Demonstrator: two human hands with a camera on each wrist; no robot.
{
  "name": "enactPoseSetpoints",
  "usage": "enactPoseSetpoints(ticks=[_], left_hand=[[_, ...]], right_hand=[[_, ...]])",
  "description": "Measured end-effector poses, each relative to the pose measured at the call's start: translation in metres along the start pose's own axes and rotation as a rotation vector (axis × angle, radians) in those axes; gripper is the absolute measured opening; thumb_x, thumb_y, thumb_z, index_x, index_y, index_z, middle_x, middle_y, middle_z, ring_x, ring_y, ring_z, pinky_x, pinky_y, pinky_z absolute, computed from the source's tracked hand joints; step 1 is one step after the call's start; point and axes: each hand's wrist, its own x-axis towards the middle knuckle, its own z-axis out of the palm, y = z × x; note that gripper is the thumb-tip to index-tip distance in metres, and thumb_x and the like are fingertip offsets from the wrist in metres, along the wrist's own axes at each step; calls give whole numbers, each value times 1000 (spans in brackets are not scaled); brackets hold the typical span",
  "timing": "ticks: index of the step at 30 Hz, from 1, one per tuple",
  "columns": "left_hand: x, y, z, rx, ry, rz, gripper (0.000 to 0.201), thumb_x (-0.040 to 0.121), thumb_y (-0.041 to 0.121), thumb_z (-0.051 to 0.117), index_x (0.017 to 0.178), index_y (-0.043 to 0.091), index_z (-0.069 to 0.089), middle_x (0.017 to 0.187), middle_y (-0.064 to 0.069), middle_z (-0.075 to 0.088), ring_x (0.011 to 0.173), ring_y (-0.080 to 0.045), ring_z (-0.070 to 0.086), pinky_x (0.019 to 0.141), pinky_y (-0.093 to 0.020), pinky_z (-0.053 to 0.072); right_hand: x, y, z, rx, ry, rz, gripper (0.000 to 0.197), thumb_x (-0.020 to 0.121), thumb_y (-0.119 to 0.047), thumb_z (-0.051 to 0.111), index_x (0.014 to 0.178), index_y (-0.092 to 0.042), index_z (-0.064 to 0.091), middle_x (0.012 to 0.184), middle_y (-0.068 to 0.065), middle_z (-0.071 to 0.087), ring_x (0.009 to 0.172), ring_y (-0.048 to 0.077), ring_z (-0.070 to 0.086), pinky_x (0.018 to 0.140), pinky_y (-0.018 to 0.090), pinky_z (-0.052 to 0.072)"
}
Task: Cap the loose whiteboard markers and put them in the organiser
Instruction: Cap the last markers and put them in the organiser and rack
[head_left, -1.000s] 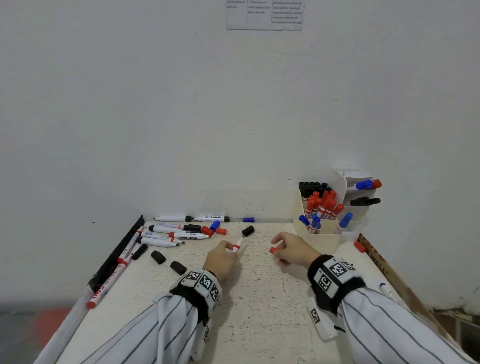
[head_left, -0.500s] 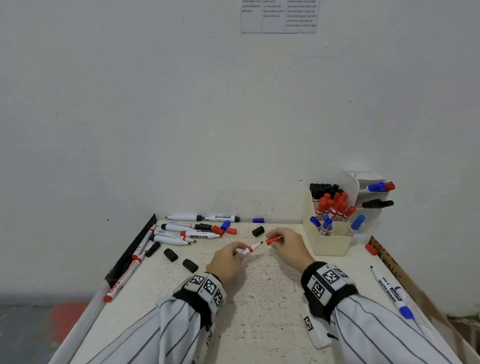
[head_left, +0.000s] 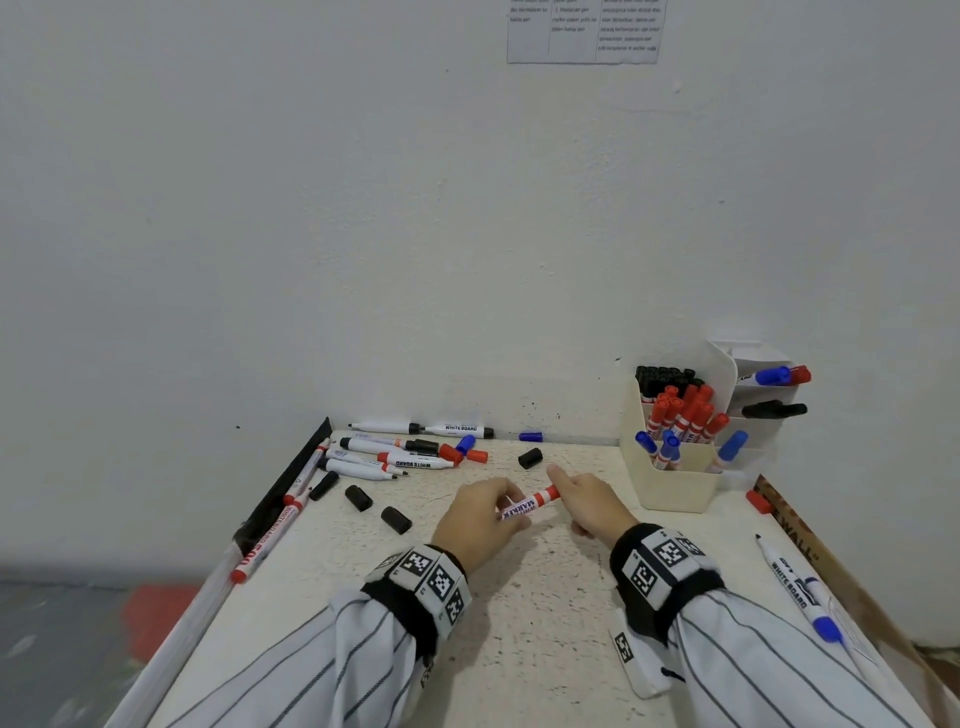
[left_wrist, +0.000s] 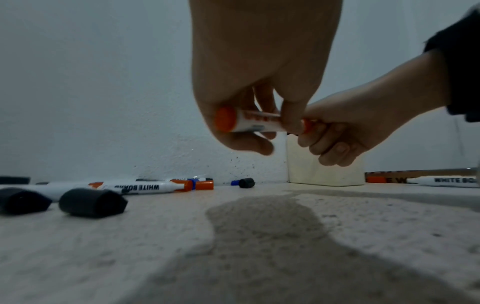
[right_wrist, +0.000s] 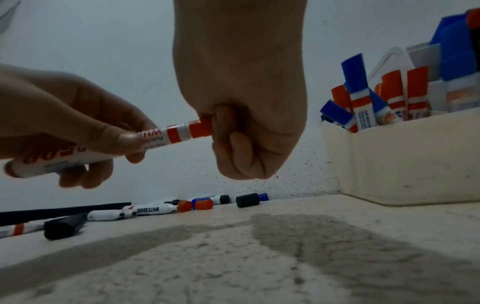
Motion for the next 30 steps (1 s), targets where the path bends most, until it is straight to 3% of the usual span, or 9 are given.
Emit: enactPoseSetpoints(ticks=[3, 6, 8, 12, 16, 21, 24, 27, 30], left_hand=[[-3, 4, -5, 253, 61, 55, 22, 93, 33, 53, 111, 24, 63, 89, 6, 64, 75, -10, 54, 61, -21, 44], [-5, 6, -8, 308, 19, 73, 26, 98, 32, 42, 97, 16, 62, 69, 3, 53, 60, -13, 46, 48, -21, 33], [-5, 8, -11, 193, -31, 34, 27, 98, 28, 42, 84, 12, 58, 61, 3, 46, 52, -12, 40, 49, -24, 33], [-5, 11, -26, -137, -144, -117, 31, 99, 28, 41, 100, 10, 65, 65, 4, 48, 47, -8, 36, 44, -18, 31], [-10, 11, -40, -480, -306, -318, 33, 100, 39, 35, 90, 17, 56, 66, 5, 42, 37, -6, 28, 38, -16, 23], [-12, 3, -46, -506, -410, -374, 33, 100, 42, 30, 87, 18, 49, 64, 5, 34, 36, -5, 24, 37, -13, 20], [-11, -4, -45, -428, -399, -317, 32, 100, 42, 32, 92, 19, 54, 68, 5, 43, 41, -6, 35, 41, -17, 27], [-9, -10, -53, -313, -331, -282, 43, 100, 43, 30, 115, 15, 59, 81, 4, 54, 62, -8, 48, 55, -18, 38], [-2, -40, -72, -136, -133, -427, 40, 101, 30, 32, 127, 8, 53, 120, -8, 58, 108, -20, 55, 91, -31, 43]], right_hand=[[1, -6, 2, 59, -12, 57, 39, 99, -37, 31, 67, -15, 38, 57, 0, 32, 46, 14, 32, 43, 22, 28], [0, -15, 5, 51, 9, 47, 37, 99, -32, 29, 68, -14, 41, 58, 2, 35, 48, 15, 34, 45, 24, 29], [-1, -21, 7, 64, 6, 24, 37, 99, -30, 29, 68, -13, 40, 58, 2, 35, 48, 15, 34, 45, 24, 27], [-2, -30, 12, 131, -8, -65, 31, 98, -26, 29, 78, -9, 47, 59, 5, 34, 48, 15, 31, 46, 25, 26], [-2, -35, 17, 101, -45, -216, 32, 99, -16, 30, 68, -15, 38, 59, 2, 34, 51, 14, 30, 51, 28, 26], [-4, -35, 19, 189, -137, -256, 35, 101, -24, 29, 69, -14, 36, 56, 2, 31, 47, 12, 27, 48, 24, 24], [-2, -33, 18, 134, -178, -267, 35, 101, -33, 31, 73, -13, 38, 57, 0, 32, 46, 10, 29, 45, 18, 27], [6, -31, 16, 39, -153, -322, 36, 100, -35, 35, 74, -11, 43, 59, -1, 39, 44, 8, 35, 47, 20, 32], [11, -31, 7, 50, -49, -330, 33, 99, -32, 40, 77, -11, 50, 63, 0, 49, 48, 10, 42, 44, 15, 36]])
